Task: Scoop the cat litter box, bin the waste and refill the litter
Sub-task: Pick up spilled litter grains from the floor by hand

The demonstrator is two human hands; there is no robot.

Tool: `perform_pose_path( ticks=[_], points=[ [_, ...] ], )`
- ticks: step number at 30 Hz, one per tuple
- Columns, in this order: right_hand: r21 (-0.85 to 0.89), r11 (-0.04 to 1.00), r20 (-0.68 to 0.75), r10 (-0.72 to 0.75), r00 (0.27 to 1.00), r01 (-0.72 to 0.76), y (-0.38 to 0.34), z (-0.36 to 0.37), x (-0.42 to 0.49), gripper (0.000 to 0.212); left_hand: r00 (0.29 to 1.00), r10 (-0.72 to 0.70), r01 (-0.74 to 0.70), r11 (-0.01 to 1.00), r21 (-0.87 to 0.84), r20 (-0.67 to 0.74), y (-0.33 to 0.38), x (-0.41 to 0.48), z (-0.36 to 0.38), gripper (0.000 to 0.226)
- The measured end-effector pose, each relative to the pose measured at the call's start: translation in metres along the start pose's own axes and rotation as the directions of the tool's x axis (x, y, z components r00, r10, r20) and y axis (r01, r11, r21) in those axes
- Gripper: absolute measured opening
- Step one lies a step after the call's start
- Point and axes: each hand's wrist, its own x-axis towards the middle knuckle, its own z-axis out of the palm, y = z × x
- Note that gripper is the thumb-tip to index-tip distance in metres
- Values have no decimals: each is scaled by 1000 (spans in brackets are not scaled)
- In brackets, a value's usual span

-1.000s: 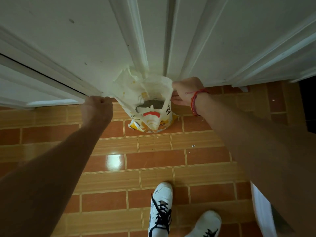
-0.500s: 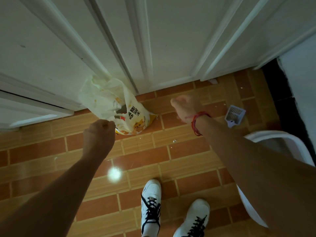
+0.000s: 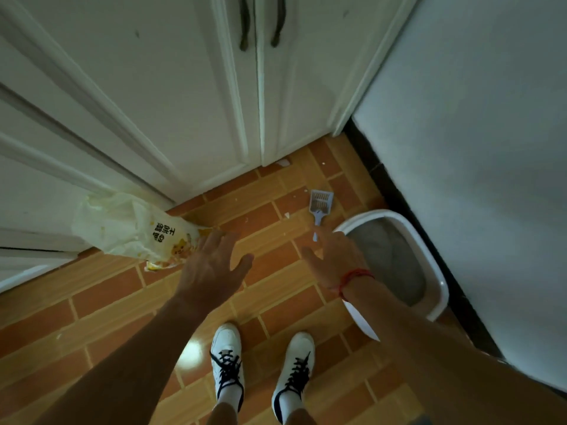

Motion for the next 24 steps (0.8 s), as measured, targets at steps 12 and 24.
perform_pose_path(
  ticks=[12, 24],
  points=[
    [-39, 994, -188, 97, 977, -107, 66, -92, -176, 64, 962, 220, -249, 950, 191, 161, 163, -54, -98, 73],
    [-19, 956, -367, 266, 892, -293, 49, -106, -300, 64, 852, 507, -524, 824, 215, 131, 213, -106, -171, 70]
  ],
)
